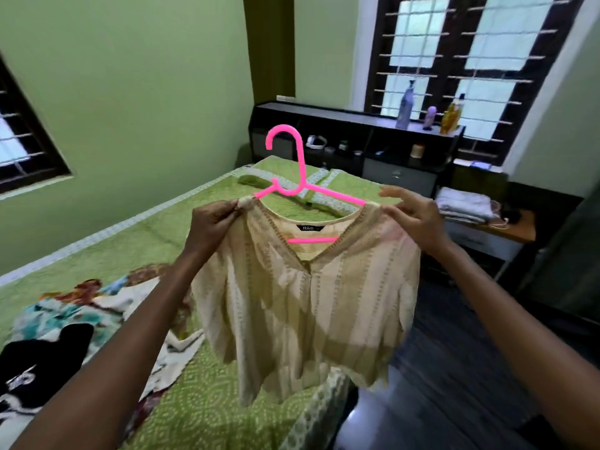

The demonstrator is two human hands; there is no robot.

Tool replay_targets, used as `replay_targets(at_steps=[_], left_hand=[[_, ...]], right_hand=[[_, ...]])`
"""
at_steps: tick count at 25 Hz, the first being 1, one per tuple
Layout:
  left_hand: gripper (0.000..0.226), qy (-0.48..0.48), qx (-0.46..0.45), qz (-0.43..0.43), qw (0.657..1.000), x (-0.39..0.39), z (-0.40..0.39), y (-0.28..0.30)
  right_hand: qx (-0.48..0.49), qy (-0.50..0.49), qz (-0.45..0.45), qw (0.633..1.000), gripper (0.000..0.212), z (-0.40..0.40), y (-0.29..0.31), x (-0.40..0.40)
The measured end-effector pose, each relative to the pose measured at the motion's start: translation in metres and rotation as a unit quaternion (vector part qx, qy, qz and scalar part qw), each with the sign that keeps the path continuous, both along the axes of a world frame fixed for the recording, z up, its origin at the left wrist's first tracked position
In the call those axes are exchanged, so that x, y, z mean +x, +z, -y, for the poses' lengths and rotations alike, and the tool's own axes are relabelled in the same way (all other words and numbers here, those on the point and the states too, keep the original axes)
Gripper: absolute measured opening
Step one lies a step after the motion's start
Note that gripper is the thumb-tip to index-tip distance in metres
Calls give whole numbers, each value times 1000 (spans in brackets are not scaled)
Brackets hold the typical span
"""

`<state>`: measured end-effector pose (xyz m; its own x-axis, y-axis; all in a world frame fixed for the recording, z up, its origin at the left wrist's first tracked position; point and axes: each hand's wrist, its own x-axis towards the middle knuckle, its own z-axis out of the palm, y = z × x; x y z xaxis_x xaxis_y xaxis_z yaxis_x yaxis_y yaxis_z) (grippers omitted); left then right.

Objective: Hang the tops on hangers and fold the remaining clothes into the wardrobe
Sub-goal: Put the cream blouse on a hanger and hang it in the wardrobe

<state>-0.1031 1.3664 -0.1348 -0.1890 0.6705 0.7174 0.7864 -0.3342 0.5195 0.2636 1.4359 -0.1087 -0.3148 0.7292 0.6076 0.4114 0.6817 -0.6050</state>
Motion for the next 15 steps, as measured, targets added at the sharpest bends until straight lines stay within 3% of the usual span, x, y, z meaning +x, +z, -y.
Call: replay_targets(at_steps=[6,11,15], left_hand=[[23,-85,13,19,996,80,-81,3],[21,-141,13,-12,990,147,-164,-5],[19,-197,16,-14,980,198,-240,-13]], right_hand=[[-14,-72,122,990,25,-36,0,92],[-166,-144,77,972,33,-74,-22,171],[-185,-178,69,964,21,-112,-20,206]])
